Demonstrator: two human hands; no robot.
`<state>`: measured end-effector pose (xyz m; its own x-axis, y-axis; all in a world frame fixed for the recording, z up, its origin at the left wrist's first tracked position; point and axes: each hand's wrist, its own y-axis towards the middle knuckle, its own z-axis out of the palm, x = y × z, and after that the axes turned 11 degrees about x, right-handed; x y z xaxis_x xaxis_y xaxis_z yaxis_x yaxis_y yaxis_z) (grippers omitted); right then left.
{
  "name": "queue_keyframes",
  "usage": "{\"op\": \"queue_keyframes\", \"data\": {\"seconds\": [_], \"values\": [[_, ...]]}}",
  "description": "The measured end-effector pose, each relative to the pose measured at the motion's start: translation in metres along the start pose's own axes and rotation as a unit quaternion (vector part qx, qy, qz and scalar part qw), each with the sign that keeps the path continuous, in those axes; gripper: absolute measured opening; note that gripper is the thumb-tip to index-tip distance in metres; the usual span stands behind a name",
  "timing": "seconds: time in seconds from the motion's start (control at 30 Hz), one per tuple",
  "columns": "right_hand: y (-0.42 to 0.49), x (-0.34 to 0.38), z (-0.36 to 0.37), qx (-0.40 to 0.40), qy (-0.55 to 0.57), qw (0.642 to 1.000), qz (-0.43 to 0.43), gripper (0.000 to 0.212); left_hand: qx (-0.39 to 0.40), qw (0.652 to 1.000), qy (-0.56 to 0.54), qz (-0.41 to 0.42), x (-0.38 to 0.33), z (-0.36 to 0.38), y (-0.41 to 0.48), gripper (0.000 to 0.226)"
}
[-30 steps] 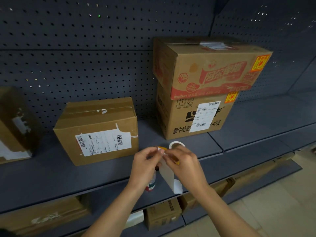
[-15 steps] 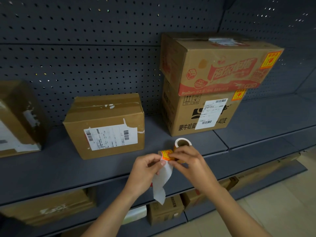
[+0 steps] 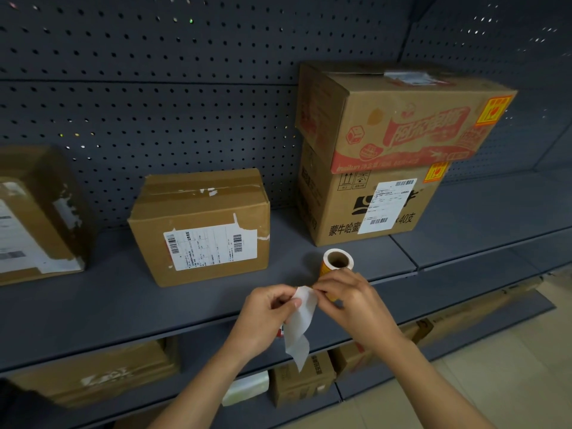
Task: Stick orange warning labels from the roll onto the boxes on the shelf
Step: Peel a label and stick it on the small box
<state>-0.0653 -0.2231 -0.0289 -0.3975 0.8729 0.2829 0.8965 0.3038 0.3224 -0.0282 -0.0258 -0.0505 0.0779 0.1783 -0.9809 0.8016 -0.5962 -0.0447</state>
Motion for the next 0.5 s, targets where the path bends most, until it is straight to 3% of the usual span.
{"op": "queue_keyframes", "data": {"seconds": [0.1, 0.5], "values": [[0.003, 0.001, -0.001, -0.017, 0.031, 0.998, 0.044, 0.008, -0.002, 1.000, 0.003, -0.024, 0.000, -0.003, -0.003, 0.016], [0.022, 0.008, -0.006, -0.094, 0.149, 0.974, 0.140, 0.009, -0.035, 0.997, -0.003, -0.064, -0.007, -0.026, -0.026, 0.015]]}}
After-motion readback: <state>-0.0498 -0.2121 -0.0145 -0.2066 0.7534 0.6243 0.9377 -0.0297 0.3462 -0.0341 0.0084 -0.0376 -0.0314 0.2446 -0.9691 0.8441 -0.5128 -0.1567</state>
